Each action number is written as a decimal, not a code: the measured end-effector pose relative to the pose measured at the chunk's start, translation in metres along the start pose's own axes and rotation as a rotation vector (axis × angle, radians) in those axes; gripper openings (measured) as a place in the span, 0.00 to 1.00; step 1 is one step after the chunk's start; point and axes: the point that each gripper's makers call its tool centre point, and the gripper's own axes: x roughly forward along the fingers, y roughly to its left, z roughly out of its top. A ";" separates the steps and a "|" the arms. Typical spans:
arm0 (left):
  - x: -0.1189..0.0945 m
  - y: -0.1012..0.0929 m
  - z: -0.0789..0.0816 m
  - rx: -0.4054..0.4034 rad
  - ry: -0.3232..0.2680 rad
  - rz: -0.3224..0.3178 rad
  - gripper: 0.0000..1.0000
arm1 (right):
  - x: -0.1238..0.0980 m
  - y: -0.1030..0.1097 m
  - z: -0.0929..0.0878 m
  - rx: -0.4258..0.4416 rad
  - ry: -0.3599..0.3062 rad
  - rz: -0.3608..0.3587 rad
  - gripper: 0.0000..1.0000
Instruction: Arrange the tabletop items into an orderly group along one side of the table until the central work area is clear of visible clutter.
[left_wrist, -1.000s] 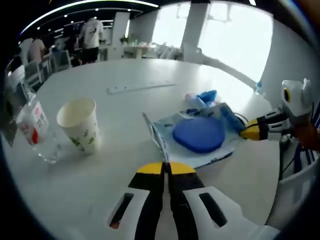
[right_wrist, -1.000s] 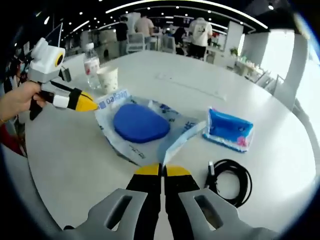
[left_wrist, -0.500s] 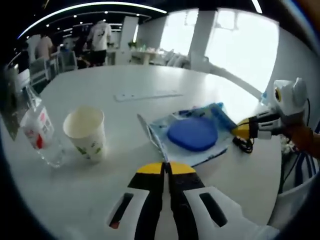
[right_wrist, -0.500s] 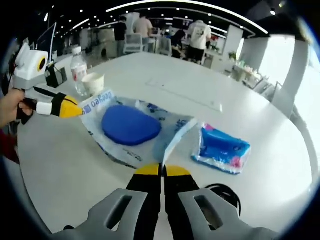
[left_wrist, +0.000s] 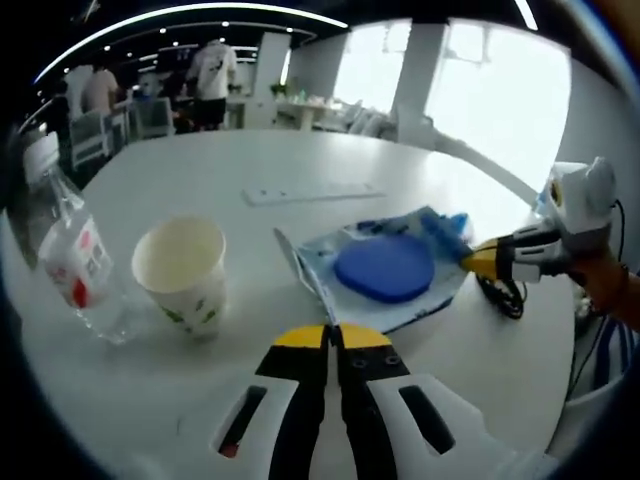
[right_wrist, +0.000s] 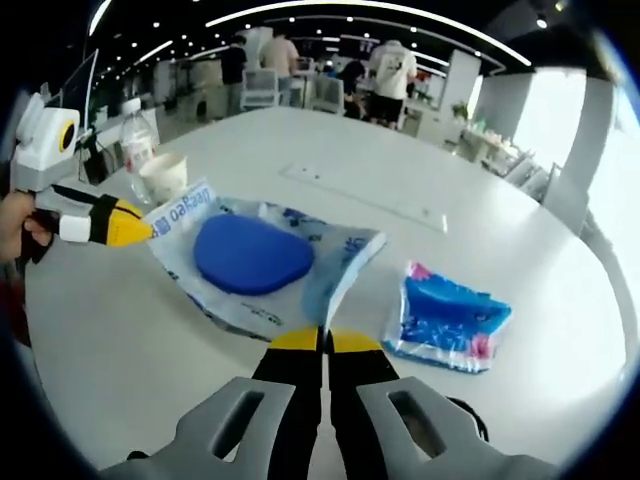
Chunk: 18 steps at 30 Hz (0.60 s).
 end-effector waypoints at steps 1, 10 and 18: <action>0.001 0.001 0.000 -0.003 0.000 0.005 0.01 | 0.002 0.000 0.000 0.002 0.000 0.000 0.01; 0.014 0.010 -0.007 -0.056 0.005 0.023 0.01 | 0.021 -0.004 -0.002 0.012 0.013 -0.001 0.01; 0.019 0.017 -0.005 -0.090 -0.008 0.043 0.01 | 0.030 -0.003 -0.001 0.030 0.006 0.007 0.01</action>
